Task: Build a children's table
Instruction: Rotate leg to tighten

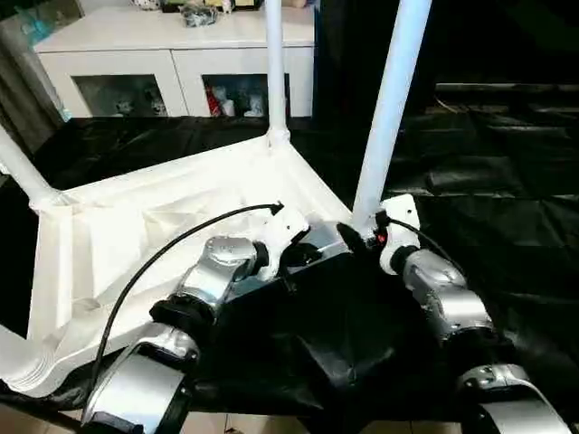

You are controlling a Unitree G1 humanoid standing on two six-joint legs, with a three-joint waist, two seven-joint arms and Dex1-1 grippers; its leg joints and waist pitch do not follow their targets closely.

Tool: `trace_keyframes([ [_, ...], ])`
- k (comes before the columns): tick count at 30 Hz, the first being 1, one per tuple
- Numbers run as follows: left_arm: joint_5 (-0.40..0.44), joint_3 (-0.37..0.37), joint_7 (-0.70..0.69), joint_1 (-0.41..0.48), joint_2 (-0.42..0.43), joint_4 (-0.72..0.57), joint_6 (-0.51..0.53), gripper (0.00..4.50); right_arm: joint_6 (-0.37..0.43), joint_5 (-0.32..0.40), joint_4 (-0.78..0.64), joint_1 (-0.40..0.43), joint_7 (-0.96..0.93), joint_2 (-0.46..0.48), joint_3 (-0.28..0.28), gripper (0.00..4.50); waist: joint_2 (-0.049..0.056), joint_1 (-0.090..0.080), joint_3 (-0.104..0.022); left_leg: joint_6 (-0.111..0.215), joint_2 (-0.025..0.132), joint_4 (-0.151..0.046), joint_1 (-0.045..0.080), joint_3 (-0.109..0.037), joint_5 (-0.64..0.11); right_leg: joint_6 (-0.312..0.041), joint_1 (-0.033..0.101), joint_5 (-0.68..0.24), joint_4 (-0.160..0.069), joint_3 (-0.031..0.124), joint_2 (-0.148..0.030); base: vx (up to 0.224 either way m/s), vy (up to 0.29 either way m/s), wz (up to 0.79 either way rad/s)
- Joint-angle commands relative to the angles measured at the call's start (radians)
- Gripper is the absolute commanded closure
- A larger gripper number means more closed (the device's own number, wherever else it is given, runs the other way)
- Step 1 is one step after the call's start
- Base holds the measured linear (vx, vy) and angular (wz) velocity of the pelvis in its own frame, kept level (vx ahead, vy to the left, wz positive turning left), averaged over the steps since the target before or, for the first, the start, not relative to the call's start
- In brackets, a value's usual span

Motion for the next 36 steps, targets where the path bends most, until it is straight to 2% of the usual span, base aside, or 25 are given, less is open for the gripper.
trace_keyframes([
  [1,-0.031,-0.022,-0.095,0.02,0.007,-0.053,-0.052,4.5,0.004,0.018,-0.026,0.019,0.153,-0.005,0.092,0.71,-0.019,0.004,-0.059,0.07,0.031,-0.064,0.002,-0.01,-0.219,-0.202,0.048,-0.197,-0.072,0.032,-0.052,0.0,0.0,0.0],
  [2,-0.035,-0.028,-0.137,0.029,0.027,-0.067,-0.057,4.5,0.003,0.014,-0.036,0.026,0.202,-0.032,0.108,0.71,-0.02,0.004,-0.059,0.078,0.03,-0.062,0.0,-0.008,-0.207,-0.206,0.048,-0.18,-0.071,0.032,-0.05,0.0,0.0,0.0],
  [3,-0.037,-0.032,-0.163,0.035,0.039,-0.074,-0.061,4.5,0.0,0.011,-0.044,0.03,0.232,-0.048,0.118,0.71,-0.02,0.004,-0.062,0.089,0.03,-0.058,-0.008,-0.009,-0.168,-0.218,0.054,-0.128,-0.06,0.03,-0.05,0.0,0.0,0.0],
  [5,-0.044,-0.038,-0.22,0.044,0.074,-0.087,-0.063,4.5,-0.007,0.01,-0.068,0.044,0.324,-0.094,0.136,0.71,-0.02,0.006,-0.067,0.108,0.03,-0.05,-0.003,-0.006,-0.133,-0.243,0.048,-0.06,-0.053,0.03,-0.048,0.0,0.0,0.0],
  [7,-0.054,-0.039,-0.274,0.052,0.103,-0.099,-0.065,4.5,-0.013,0.015,-0.087,0.051,0.393,-0.129,0.139,0.71,-0.017,0.01,-0.07,0.132,0.033,-0.046,-0.004,-0.005,-0.109,-0.268,0.046,-0.005,-0.045,0.029,-0.047,0.0,0.0,0.0],
  [9,-0.067,-0.045,-0.343,0.069,0.137,-0.126,-0.06,4.5,-0.016,0.029,-0.099,0.051,0.444,-0.158,0.127,0.71,-0.013,0.008,-0.068,0.137,0.036,-0.046,-0.004,-0.006,-0.121,-0.278,0.043,-0.008,-0.045,0.027,-0.047,0.0,0.0,0.0],
  [13,-0.075,-0.057,-0.417,0.094,0.18,-0.164,-0.043,4.5,-0.016,0.058,-0.112,0.049,0.512,-0.197,0.125,0.71,-0.012,0.006,-0.061,0.105,0.041,-0.053,0.003,-0.005,-0.196,-0.277,0.038,-0.102,-0.054,0.029,-0.047,0.0,0.0,0.0],
  [17,-0.076,-0.056,-0.429,0.095,0.192,-0.166,-0.042,4.5,-0.011,0.054,-0.118,0.051,0.547,-0.212,0.135,0.71,-0.014,0.006,-0.06,0.081,0.04,-0.057,0.001,-0.005,-0.213,-0.263,0.041,-0.139,-0.056,0.03,-0.049,0.0,0.0,0.0],
  [18,-0.075,-0.057,-0.433,0.093,0.197,-0.161,-0.044,4.5,-0.013,0.049,-0.116,0.049,0.554,-0.213,0.136,0.85,-0.016,0.006,-0.06,0.078,0.039,-0.057,0.001,-0.005,-0.21,-0.26,0.041,-0.142,-0.057,0.031,-0.05,0.0,0.0,0.0],
  [20,-0.073,-0.057,-0.436,0.091,0.201,-0.157,-0.047,4.5,-0.013,0.047,-0.113,0.046,0.562,-0.212,0.14,0.85,-0.016,0.006,-0.061,0.078,0.038,-0.056,0.0,-0.005,-0.203,-0.258,0.041,-0.141,-0.056,0.031,-0.05,0.0,0.0,0.0],
  [21,-0.071,-0.054,-0.432,0.089,0.204,-0.152,-0.048,4.5,-0.012,0.054,-0.113,0.044,0.565,-0.209,0.143,0.85,-0.023,0.005,-0.061,0.082,0.037,-0.055,0.0,-0.004,-0.194,-0.258,0.041,-0.133,-0.056,0.031,-0.049,0.0,0.0,0.0],
  [22,-0.07,-0.052,-0.429,0.088,0.204,-0.149,-0.05,4.5,-0.011,0.057,-0.114,0.043,0.565,-0.206,0.144,1.13,-0.021,0.006,-0.062,0.084,0.037,-0.054,-0.001,-0.005,-0.186,-0.259,0.042,-0.127,-0.053,0.031,-0.05,0.0,0.0,0.0],
  [26,-0.079,-0.035,-0.403,0.087,0.193,-0.145,-0.043,4.5,0.005,0.068,-0.13,0.055,0.567,-0.194,0.146,1.3,-0.019,0.006,-0.062,0.094,0.037,-0.052,-0.001,-0.004,-0.17,-0.262,0.041,-0.115,-0.053,0.03,-0.049,0.0,0.0,0.0],
  [27,-0.072,-0.029,-0.363,0.086,0.179,-0.137,-0.045,4.5,0.026,0.073,-0.139,0.069,0.53,-0.173,0.137,1.42,-0.015,0.006,-0.062,0.092,0.037,-0.052,-0.001,-0.005,-0.177,-0.261,0.041,-0.125,-0.054,0.03,-0.049,0.0,0.0,0.0],
  [29,-0.067,-0.027,-0.341,0.084,0.172,-0.131,-0.047,4.5,0.037,0.07,-0.139,0.073,0.503,-0.161,0.132,1.61,-0.016,0.004,-0.06,0.084,0.038,-0.055,0.0,-0.005,-0.189,-0.257,0.039,-0.141,-0.057,0.031,-0.048,0.0,0.0,0.0],
  [32,-0.037,-0.014,-0.194,0.056,0.115,-0.082,-0.034,4.5,0.036,0.023,-0.079,0.074,0.278,-0.079,0.098,1.7,-0.015,-0.001,-0.057,0.05,0.036,-0.06,0.003,-0.006,-0.233,-0.239,0.037,-0.21,-0.065,0.031,-0.05,0.0,0.0,0.0],
  [34,-0.021,-0.003,-0.068,0.021,0.051,-0.036,-0.021,4.5,0.044,0.001,-0.028,0.071,0.1,-0.004,0.071,1.76,-0.012,-0.007,-0.053,0.015,0.032,-0.066,0.009,-0.009,-0.276,-0.21,0.033,-0.297,-0.077,0.033,-0.051,0.0,0.0,0.0],
  [36,-0.019,-0.004,-0.054,0.016,0.041,-0.031,-0.017,4.5,0.041,-0.004,-0.019,0.069,0.068,0.007,0.069,1.76,-0.014,-0.007,-0.051,0.003,0.031,-0.069,0.012,-0.011,-0.308,-0.185,0.031,-0.356,-0.084,0.033,-0.052,0.0,0.0,0.0],
])
